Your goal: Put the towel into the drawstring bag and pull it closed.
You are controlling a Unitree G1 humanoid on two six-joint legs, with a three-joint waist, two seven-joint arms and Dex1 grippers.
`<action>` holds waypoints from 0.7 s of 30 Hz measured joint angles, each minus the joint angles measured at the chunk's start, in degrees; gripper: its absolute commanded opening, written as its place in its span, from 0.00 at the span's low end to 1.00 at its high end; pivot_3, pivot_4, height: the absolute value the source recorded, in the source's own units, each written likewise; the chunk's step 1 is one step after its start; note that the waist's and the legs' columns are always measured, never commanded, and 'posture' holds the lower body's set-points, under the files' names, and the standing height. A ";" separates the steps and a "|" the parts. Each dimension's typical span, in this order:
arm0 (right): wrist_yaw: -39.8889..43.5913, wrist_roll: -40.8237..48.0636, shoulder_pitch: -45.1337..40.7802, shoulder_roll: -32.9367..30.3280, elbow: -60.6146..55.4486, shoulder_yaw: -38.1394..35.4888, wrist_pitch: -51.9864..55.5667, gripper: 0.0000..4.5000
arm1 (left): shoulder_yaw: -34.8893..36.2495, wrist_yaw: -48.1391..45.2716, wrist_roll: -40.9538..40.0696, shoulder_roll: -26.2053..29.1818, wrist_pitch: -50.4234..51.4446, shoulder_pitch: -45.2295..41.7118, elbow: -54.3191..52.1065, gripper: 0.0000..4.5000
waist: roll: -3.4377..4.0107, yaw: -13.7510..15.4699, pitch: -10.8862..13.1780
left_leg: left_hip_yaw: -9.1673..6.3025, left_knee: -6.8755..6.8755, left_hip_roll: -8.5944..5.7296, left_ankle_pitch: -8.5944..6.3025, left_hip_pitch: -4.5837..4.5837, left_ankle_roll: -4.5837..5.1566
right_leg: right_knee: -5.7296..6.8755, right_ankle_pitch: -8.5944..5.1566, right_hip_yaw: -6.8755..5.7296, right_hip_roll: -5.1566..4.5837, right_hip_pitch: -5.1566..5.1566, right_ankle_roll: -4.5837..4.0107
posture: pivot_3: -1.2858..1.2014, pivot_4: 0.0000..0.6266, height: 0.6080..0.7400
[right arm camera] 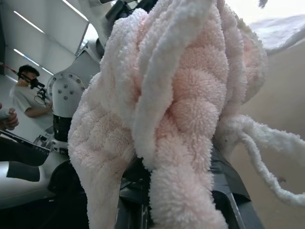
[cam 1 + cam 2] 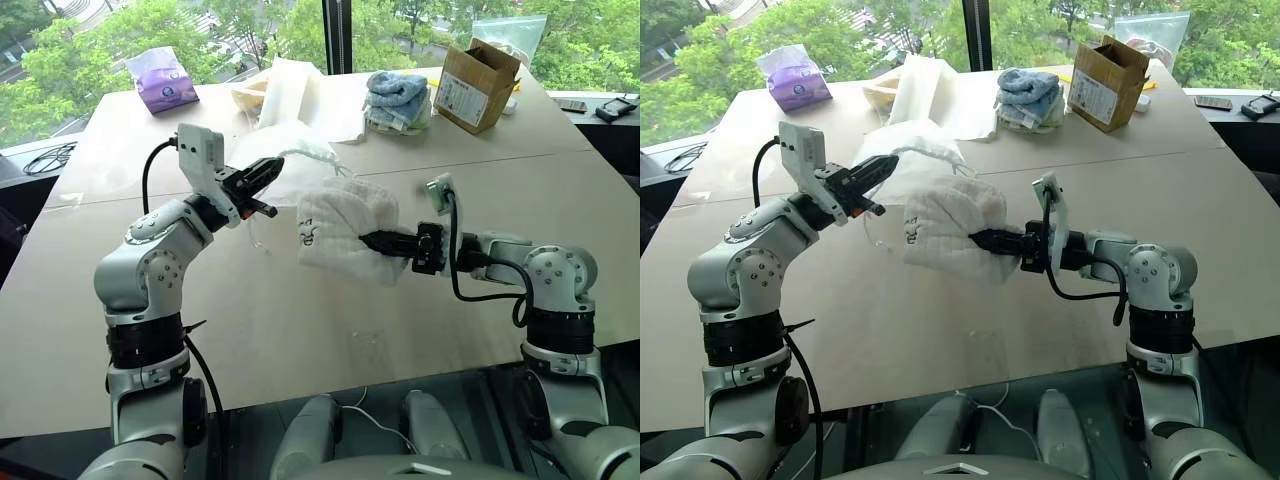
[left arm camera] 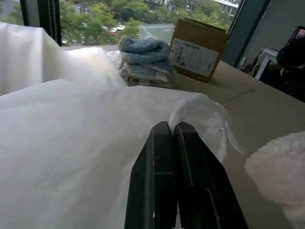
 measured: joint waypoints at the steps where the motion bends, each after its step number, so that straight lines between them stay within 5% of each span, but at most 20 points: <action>1: -0.48 -0.28 0.00 0.16 0.14 0.28 -0.15 0.01 | -0.05 -0.14 -0.16 0.00 0.00 0.12 -0.01 0.00 | 0.00 0.01 0.00 | 0.00 0.00 0.00 0.00 0.00 0.00 | 0.00 0.00 0.00 0.00 0.00 0.00 | 0.52 0.24 1.00; 21: -28.94 -8.31 -4.00 19.74 12.27 -5.42 -17.16 0.01 | -7.40 1.50 -4.91 -0.35 5.31 4.17 -7.24 0.00 | 0.03 -0.44 0.01 | 0.03 -0.06 0.00 0.02 0.00 -0.03 | 0.06 0.00 0.06 0.04 -0.10 -0.01 | 0.52 0.24 1.00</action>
